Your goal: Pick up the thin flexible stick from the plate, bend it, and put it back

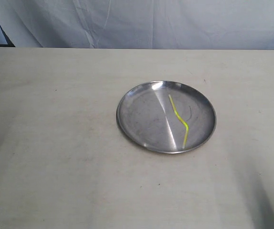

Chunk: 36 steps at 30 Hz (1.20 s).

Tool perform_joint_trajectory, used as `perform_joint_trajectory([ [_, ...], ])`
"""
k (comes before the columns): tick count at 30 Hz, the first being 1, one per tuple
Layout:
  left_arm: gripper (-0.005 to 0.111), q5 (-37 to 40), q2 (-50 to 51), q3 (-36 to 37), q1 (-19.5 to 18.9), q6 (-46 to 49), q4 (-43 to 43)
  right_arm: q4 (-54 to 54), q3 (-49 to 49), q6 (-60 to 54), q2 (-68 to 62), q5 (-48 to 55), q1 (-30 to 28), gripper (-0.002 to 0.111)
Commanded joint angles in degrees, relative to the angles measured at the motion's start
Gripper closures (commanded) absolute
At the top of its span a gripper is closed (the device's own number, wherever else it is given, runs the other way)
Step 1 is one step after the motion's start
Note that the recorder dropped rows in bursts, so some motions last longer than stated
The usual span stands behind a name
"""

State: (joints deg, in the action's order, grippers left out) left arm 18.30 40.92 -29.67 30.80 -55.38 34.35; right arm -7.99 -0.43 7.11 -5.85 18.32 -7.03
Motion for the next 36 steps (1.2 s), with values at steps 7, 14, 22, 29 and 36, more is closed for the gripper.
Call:
perform_joint_trajectory([
  [7,0.107,-0.4,-0.5,0.18,0.22,0.18,0.16,-0.71,0.43,0.08,-0.81,-0.05,-2.75,0.109],
  [14,0.107,-1.14,-2.29,3.86,0.22,7.31,-4.32,-1.46,0.43,0.08,0.37,-0.05,-10.55,0.109],
  [22,0.107,-10.22,-14.52,12.12,0.02,48.32,-21.04,-1.46,0.43,0.11,2.69,-0.05,-11.09,0.109],
  [29,0.107,-7.68,-24.79,17.11,-5.95,53.33,-26.47,-1.46,0.43,0.11,2.69,-0.05,-11.09,0.109],
  [36,0.107,-7.83,-31.15,22.12,-14.42,59.99,-31.11,-1.46,0.43,0.11,2.69,-0.05,-11.09,0.109],
])
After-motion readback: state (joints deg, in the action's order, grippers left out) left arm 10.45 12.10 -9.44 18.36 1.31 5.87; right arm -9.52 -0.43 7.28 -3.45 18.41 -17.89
